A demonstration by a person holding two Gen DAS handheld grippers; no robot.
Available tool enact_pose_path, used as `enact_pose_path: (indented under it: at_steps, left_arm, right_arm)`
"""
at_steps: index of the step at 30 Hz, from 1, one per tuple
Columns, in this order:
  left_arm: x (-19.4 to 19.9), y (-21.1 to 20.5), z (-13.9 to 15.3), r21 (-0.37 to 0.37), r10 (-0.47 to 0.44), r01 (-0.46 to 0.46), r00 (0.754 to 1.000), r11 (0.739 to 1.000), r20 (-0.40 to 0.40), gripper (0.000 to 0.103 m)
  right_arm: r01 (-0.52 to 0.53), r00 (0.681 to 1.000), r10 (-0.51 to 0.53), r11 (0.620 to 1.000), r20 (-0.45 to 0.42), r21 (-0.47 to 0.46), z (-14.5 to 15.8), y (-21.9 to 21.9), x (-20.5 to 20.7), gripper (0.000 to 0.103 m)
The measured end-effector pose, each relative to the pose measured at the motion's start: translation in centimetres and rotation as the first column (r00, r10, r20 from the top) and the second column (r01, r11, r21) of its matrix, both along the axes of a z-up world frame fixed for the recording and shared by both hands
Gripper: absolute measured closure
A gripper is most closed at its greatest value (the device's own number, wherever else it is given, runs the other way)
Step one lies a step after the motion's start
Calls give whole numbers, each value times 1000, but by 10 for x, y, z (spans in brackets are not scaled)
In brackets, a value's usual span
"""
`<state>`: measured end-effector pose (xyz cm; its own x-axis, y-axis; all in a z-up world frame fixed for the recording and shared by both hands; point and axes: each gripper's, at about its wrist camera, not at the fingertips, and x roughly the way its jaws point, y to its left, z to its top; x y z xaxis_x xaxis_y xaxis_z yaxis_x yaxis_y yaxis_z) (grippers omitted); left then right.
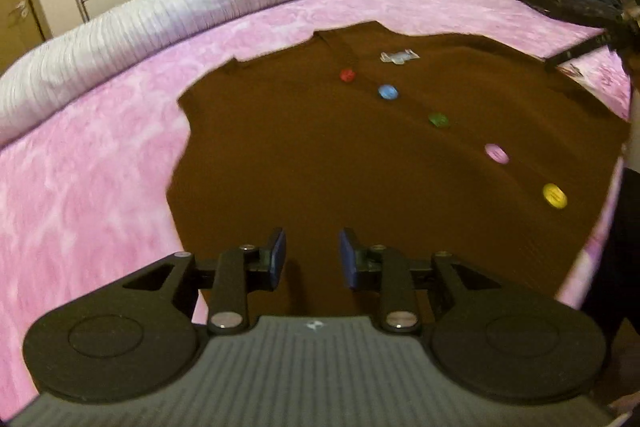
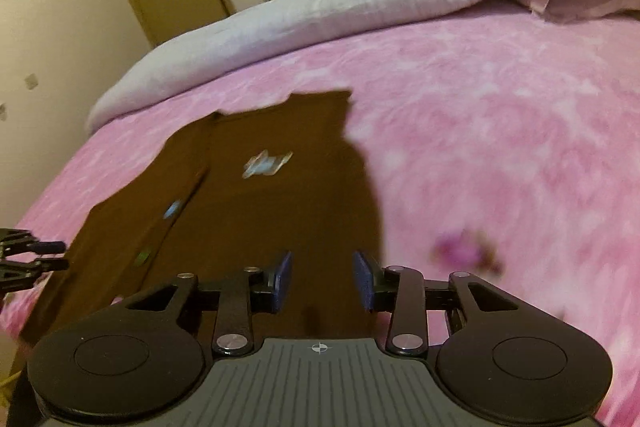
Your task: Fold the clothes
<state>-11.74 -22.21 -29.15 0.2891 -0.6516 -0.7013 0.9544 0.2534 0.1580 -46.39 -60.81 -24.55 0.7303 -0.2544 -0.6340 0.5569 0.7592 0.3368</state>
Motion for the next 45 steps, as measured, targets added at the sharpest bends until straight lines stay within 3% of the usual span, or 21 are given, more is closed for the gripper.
enact_pose_path:
  at_steps: [3, 7, 11, 16, 20, 27, 29, 32, 35, 40, 45]
  left_arm:
    - [-15, 19, -7, 17, 29, -29, 999, 999, 16, 76]
    - [-33, 44, -8, 11, 80, -80, 997, 997, 22, 76]
    - [-50, 62, -6, -7, 101, -100, 995, 995, 7, 72]
    - [-64, 76, -10, -4, 117, -117, 993, 993, 20, 71]
    - [-63, 84, -10, -10, 143, -143, 990, 990, 18, 71]
    - [-49, 99, -15, -22, 197, -198, 980, 980, -39, 64]
    - [-53, 101, -11, -19, 209, -209, 978, 978, -8, 63]
    - [-61, 104, -5, -15, 224, -224, 974, 975, 41, 63]
    - [-63, 109, 1, -27, 281, -280, 959, 960, 23, 63]
    - [-66, 116, 9, -55, 339, -341, 940, 939, -33, 50]
    - [-73, 113, 7, -47, 351, -353, 935, 934, -38, 40]
  right_arm:
    - [-7, 1000, 7, 1000, -22, -5, -15, 24, -21, 65]
    - [79, 995, -83, 993, -51, -83, 1, 54, -38, 65]
    - [22, 1000, -23, 994, -12, -111, 11, 88, -49, 64]
    - [21, 987, -44, 989, -156, -143, -17, 104, -57, 64]
    - [66, 990, -83, 987, -113, -148, -7, 112, -64, 64]
    - [35, 983, -68, 981, -171, -189, -4, 122, -46, 62]
    - [33, 981, -70, 979, -179, -201, 0, 125, -41, 61]
    - [37, 982, -80, 970, -172, -239, 15, 136, -35, 47]
    - [0, 978, -58, 962, -202, -274, 25, 149, -20, 38]
    - [-128, 946, 13, 932, -323, -338, 30, 180, 10, 34]
    - [-187, 920, 51, 928, -388, -321, 22, 194, 26, 33]
